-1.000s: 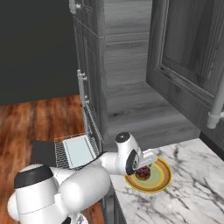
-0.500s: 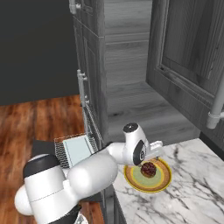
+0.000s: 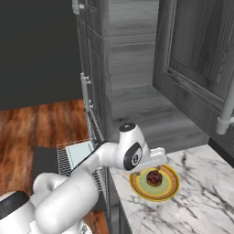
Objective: Take the baked cake out of the oven and place it on the plate for cooling. Then close the oven door.
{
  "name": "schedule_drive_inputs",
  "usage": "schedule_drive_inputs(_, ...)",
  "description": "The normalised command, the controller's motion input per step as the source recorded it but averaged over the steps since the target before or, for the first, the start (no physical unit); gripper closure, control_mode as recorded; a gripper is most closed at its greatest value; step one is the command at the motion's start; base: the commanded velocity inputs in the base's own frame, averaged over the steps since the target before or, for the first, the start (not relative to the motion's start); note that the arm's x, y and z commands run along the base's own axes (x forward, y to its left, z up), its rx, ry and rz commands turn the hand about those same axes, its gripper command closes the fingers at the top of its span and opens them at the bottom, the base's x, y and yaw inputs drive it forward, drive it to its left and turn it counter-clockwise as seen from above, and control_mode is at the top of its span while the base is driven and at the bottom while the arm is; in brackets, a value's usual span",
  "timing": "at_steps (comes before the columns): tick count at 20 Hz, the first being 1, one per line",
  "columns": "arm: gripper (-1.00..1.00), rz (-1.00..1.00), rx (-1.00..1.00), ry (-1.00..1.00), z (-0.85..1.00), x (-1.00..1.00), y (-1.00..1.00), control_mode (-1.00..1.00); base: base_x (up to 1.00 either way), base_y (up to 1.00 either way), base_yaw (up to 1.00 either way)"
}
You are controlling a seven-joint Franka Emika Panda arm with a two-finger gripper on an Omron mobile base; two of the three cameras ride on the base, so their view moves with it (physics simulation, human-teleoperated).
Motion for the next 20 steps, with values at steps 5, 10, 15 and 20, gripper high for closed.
schedule_drive_inputs(5, -1.0, 0.02, 0.0, 0.0, 0.63, -0.68, 0.72, -1.0, 0.0, 0.0, 0.0)
schedule_drive_inputs(10, -1.0, 0.09, 0.0, 0.01, 0.71, -0.4, 0.97, -1.0, 0.0, 0.0, 0.0)
schedule_drive_inputs(15, -1.0, 0.15, 0.0, 0.03, 0.59, -0.5, 0.89, -1.0, 0.0, 0.0, 0.0)
schedule_drive_inputs(20, -1.0, 0.23, 0.0, 0.08, 0.48, -0.27, 0.86, -1.0, 0.0, 0.0, 0.0)
